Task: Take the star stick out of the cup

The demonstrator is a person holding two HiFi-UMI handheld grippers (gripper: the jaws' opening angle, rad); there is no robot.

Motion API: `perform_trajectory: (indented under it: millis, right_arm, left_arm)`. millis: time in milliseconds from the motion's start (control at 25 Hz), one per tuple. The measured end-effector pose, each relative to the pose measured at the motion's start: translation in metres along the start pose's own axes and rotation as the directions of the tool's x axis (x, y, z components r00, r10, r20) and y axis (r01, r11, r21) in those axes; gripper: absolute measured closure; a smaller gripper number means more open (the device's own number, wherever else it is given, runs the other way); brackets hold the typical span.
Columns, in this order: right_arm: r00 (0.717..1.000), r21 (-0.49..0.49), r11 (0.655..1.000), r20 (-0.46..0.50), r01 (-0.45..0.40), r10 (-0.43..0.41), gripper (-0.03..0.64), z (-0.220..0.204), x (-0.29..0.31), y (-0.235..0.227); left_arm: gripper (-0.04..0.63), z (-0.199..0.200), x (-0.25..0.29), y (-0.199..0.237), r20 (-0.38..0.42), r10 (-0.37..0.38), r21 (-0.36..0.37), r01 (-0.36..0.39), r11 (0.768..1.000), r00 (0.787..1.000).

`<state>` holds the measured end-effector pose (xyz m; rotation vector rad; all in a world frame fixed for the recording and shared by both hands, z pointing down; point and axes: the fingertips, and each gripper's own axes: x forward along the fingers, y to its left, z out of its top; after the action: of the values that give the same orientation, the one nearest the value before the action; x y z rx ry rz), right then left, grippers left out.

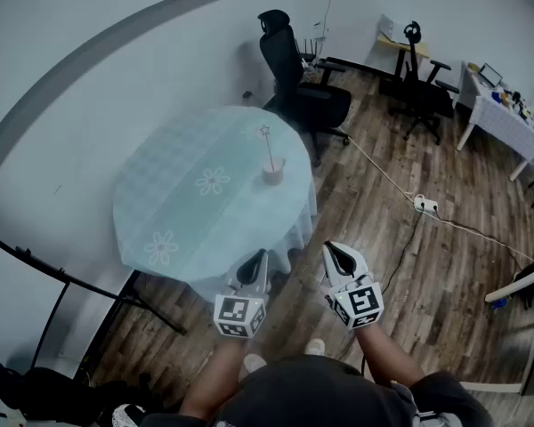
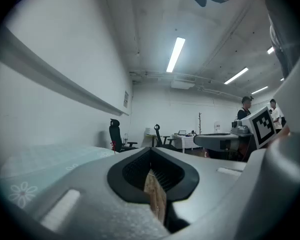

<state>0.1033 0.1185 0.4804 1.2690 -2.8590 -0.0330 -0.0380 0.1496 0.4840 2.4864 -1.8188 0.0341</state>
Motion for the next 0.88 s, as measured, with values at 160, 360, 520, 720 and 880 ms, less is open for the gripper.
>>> perform_trajectory:
  millis: [160, 360, 520, 720, 880]
  right_arm:
    - [1.000, 0.002, 1.000, 0.012, -0.010, 0.010, 0.614, 0.002, -0.002, -0.005]
    - [1.000, -0.001, 1.000, 0.006, -0.007, 0.007, 0.614, 0.000, -0.005, -0.016]
    - [1.000, 0.016, 1.000, 0.008, -0.001, 0.001, 0.614, -0.003, -0.013, -0.025]
    - [1.000, 0.034, 0.999, 0.020, -0.017, 0.016, 0.614, 0.000, -0.019, -0.042]
    - [0.999, 0.040, 0.999, 0.024, -0.030, 0.029, 0.614, 0.000, -0.021, -0.050]
  left_arm:
    - [0.591, -0.002, 0.004, -0.006, -0.003, 0.005, 0.001, -0.005, 1.000, 1.000]
    - [0.591, -0.003, 0.012, -0.015, -0.010, 0.007, 0.002, -0.007, 1.000, 1.000]
    - [0.591, -0.008, 0.012, -0.023, -0.023, 0.022, 0.007, -0.022, 1.000, 1.000]
    - [0.591, -0.007, 0.019, -0.037, -0.019, 0.040, 0.009, -0.040, 0.999, 0.999]
    - [0.591, -0.013, 0.020, -0.044, -0.037, 0.047, 0.009, -0.047, 0.999, 0.998]
